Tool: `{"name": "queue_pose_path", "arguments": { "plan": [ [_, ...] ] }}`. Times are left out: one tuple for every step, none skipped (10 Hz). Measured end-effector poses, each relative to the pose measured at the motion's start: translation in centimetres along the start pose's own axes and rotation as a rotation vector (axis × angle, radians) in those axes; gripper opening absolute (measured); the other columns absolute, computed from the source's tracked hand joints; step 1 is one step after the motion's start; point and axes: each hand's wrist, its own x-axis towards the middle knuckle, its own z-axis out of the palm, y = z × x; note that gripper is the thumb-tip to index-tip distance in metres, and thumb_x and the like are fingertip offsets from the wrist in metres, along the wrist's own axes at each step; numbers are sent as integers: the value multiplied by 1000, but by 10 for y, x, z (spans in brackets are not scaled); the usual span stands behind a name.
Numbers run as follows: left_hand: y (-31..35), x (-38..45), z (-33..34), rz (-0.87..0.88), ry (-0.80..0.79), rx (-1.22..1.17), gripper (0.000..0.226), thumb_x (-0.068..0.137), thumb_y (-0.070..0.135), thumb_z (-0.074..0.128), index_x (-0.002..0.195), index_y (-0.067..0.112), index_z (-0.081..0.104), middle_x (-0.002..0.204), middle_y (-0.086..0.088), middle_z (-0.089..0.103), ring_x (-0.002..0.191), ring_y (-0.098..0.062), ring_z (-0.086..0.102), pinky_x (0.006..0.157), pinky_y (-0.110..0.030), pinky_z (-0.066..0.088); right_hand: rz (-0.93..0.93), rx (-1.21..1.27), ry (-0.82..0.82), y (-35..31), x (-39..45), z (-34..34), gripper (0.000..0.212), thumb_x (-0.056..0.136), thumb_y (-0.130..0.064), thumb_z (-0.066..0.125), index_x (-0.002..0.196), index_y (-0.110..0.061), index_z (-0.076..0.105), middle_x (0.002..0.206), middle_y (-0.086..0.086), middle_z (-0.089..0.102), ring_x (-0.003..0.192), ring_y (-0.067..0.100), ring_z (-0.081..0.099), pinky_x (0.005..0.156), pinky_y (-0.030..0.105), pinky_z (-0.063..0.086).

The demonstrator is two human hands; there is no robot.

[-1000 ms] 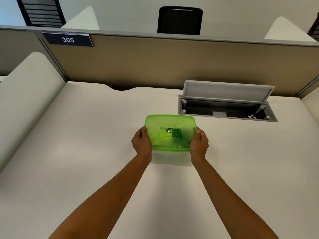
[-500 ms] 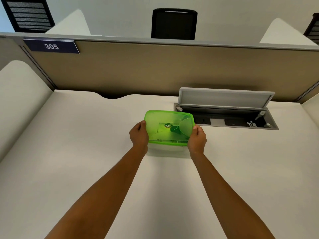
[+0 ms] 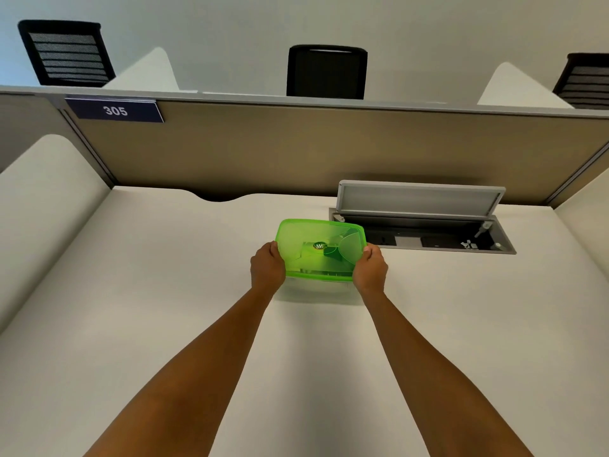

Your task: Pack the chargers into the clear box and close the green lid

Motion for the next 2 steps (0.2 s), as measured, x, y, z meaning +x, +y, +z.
{"name": "queue_pose_path", "arguments": {
  "plan": [
    [-3, -11, -7, 41, -29, 73, 43, 107, 29, 27, 94, 4, 59, 104, -22, 68, 103, -42, 61, 75, -37, 40, -94, -69, 28, -7, -8, -5, 38, 106, -20, 32, 133, -1, 51, 126, 20, 61, 116, 36, 58, 90, 41, 50],
    [-1, -28, -23, 79, -31, 192, 50, 107, 34, 28, 144, 6, 46, 148, -17, 48, 141, -35, 40, 112, -44, 34, -285, -175, 5, -22, -24, -11, 42, 105, -25, 35, 139, -3, 46, 140, 16, 52, 129, 32, 50, 105, 41, 43]
  ]
}}
